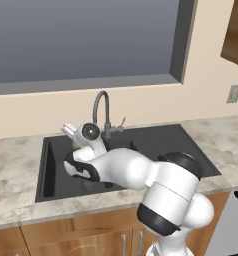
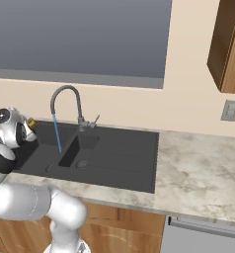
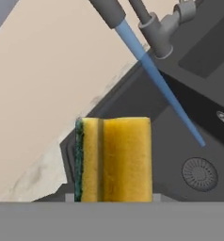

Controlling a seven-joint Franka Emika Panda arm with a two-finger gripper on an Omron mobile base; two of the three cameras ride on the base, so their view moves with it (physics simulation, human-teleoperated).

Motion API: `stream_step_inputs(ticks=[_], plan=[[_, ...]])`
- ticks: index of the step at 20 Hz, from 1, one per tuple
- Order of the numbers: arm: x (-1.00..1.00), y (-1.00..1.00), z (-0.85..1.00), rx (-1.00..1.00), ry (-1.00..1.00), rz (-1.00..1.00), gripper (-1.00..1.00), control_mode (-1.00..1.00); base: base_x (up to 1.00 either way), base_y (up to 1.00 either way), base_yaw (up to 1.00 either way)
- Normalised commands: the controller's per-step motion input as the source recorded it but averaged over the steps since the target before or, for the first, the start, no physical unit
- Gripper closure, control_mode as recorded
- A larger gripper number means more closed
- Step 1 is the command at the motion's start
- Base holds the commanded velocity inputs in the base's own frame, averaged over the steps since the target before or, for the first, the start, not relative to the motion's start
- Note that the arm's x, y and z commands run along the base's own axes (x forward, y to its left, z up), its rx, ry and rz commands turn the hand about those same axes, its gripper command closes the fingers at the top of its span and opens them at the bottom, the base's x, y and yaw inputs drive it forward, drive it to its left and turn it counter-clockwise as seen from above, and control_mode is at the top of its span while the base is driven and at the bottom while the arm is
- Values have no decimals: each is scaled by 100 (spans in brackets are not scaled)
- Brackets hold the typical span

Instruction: Soak the sponge with water for a few seconds and then drop it inside the sink.

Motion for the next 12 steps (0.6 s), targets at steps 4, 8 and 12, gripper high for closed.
stream_step_inputs(ticks=[4,8,12], plan=[[-2,5,54,0,19,10,100,-100,0,0,0],[0,0,48,0,35,15,100,-100,0,0,0],[13,-4,22,0,45,14,100,-100,0,0,0]])
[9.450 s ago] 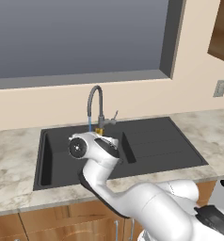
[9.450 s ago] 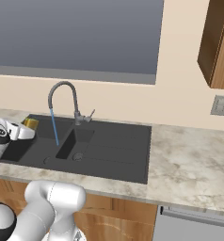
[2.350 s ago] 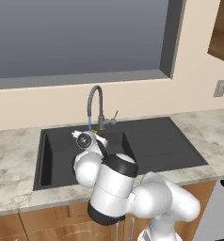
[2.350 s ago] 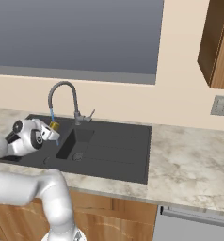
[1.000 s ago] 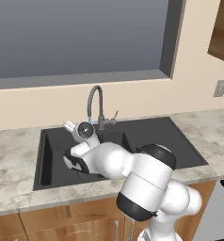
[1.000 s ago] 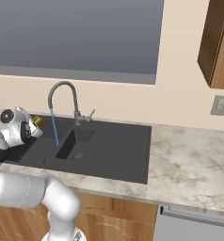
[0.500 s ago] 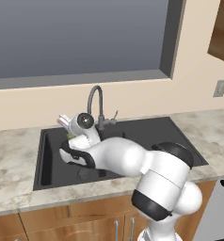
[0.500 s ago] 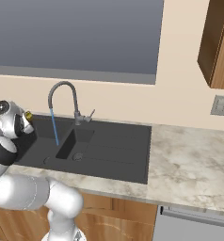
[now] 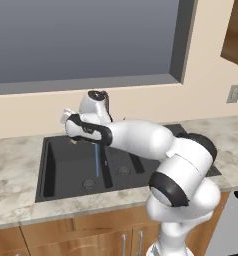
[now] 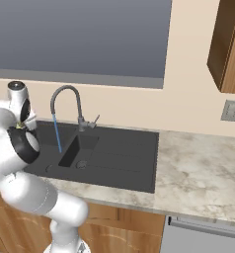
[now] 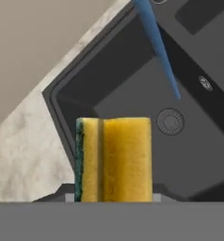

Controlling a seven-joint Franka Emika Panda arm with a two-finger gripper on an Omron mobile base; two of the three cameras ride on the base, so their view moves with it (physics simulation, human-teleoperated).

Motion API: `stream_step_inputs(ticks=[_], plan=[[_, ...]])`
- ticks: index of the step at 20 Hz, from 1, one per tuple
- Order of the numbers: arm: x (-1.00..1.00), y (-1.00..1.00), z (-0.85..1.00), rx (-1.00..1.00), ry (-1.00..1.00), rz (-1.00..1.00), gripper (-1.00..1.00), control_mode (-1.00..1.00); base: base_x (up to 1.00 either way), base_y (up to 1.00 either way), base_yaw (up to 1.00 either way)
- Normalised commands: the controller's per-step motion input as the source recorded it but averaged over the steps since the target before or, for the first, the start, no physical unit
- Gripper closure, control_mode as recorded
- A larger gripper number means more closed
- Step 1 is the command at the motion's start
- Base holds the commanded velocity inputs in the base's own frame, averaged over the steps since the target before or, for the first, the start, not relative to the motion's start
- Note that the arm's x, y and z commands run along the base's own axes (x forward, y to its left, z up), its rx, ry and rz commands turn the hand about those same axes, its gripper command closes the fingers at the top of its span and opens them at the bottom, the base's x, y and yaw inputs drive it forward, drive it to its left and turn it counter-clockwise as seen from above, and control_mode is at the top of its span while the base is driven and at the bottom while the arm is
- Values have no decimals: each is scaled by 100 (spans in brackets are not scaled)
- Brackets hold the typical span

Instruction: Soak the sponge with water for a few seconds and then drop it inside the sink.

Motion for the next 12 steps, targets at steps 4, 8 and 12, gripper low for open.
stream_step_inputs(ticks=[4,8,12], plan=[[5,0,16,-2,41,9,100,-100,0,0,0],[-7,1,0,-4,17,7,100,-100,0,0,0],[-18,17,0,-8,-2,12,100,-100,0,0,0]])
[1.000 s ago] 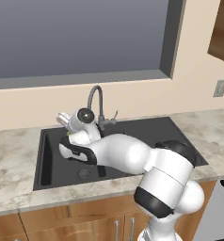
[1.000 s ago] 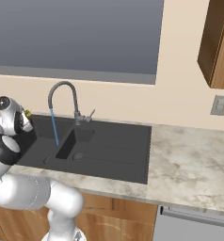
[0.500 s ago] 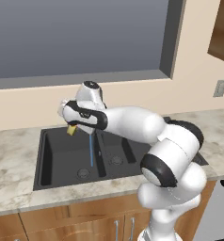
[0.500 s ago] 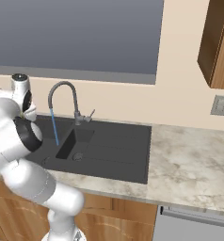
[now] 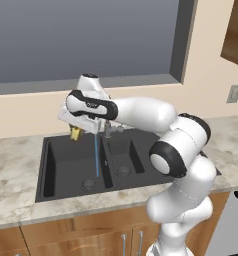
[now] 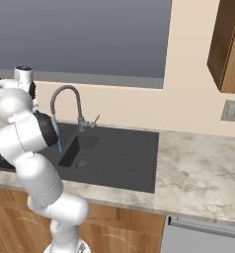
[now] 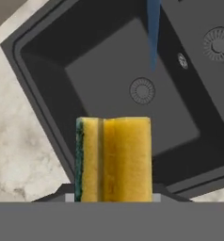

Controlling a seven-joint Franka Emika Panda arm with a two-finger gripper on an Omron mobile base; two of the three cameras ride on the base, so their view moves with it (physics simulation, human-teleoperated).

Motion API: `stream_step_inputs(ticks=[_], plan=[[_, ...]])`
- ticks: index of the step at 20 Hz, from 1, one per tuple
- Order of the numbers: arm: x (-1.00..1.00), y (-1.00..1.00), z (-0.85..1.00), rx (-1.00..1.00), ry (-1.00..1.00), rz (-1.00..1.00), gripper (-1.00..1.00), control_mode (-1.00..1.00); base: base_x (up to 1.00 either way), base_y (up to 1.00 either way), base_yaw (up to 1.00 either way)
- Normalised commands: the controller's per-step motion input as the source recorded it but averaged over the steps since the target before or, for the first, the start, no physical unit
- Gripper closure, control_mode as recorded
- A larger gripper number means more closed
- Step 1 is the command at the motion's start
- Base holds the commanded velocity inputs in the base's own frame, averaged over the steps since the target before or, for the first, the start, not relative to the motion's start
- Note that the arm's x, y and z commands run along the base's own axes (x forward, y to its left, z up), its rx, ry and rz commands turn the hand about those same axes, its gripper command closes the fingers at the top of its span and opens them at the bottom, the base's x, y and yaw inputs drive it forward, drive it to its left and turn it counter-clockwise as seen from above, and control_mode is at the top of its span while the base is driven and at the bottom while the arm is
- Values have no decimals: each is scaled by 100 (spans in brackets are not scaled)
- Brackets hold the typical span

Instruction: Soak the sponge with water for a few seconds and then drop it inside the sink.

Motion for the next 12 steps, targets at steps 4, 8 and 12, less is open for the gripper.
stream_step_inputs(ticks=[4,8,12], plan=[[-24,14,0,-13,-19,16,100,-100,0,0,0],[-10,3,-4,-4,-30,20,100,-100,0,0,0],[0,0,-16,0,-29,23,100,-100,0,0,0]])
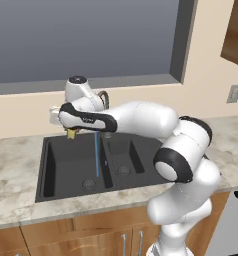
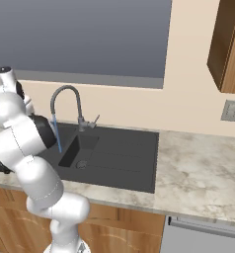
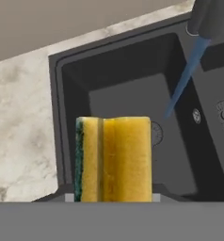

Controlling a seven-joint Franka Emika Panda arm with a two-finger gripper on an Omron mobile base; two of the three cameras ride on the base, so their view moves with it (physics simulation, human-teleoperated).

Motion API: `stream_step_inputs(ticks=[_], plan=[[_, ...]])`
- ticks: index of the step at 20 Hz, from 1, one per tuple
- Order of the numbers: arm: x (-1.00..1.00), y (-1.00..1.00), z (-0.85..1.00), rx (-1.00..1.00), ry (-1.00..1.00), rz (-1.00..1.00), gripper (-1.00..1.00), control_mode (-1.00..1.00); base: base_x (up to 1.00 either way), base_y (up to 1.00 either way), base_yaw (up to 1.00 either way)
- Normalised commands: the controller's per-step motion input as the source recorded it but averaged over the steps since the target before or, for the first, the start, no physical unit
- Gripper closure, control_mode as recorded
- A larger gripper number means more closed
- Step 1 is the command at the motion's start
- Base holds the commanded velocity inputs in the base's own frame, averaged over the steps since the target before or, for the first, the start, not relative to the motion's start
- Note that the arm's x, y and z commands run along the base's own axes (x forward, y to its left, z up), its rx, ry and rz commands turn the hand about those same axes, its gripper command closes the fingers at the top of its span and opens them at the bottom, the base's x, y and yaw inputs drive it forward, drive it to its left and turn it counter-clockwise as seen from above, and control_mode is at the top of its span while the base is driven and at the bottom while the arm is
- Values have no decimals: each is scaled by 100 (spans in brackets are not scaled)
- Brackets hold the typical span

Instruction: Soak the sponge with water for a few seconds and then drop it inside the sink.

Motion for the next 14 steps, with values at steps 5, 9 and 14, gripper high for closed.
stream_step_inputs(ticks=[5,9,14], plan=[[12,-2,-21,2,-10,27,100,-100,0,0,0],[11,-8,-12,1,-3,29,100,-100,0,0,0],[0,-13,-1,0,0,28,100,-100,0,0,0]])
